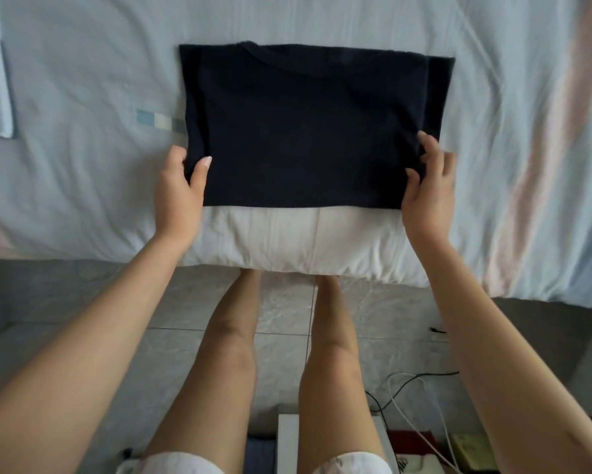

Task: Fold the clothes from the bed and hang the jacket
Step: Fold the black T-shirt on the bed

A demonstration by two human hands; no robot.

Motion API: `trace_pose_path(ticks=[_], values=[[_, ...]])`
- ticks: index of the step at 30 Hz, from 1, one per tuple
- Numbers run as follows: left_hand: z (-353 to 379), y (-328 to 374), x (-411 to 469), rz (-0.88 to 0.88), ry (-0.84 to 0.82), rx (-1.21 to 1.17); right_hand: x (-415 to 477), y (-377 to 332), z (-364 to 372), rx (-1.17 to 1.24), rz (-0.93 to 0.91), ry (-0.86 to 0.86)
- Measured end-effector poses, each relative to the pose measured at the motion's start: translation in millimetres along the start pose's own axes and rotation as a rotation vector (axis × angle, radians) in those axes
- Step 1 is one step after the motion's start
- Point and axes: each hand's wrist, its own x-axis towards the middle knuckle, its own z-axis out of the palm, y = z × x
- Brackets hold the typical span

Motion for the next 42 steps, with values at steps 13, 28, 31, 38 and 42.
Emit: trace_pose_path(ticks=[13,28,31,38,42], values=[[28,28,-16,0.687,-0.175,0.355,40,-12,-29,0.232,0.372,-0.361],[-31,33,-13,-0.45,-0.338,-0.931,-28,-207,86,0.395,-0.052,-0.685],[-31,11,-14,-0.428,-0.232,-0.772,-27,-202,98,0.446,-0.037,-0.689],[-16,-9,-26,-0.281,-0.172,-0.492,36,-204,88,-0.047,-0.255,-0.215],[-10,-12,-32,-0.315,-0.014,-0.42,72,-229,105,-0.176,-0.23,-0.398]])
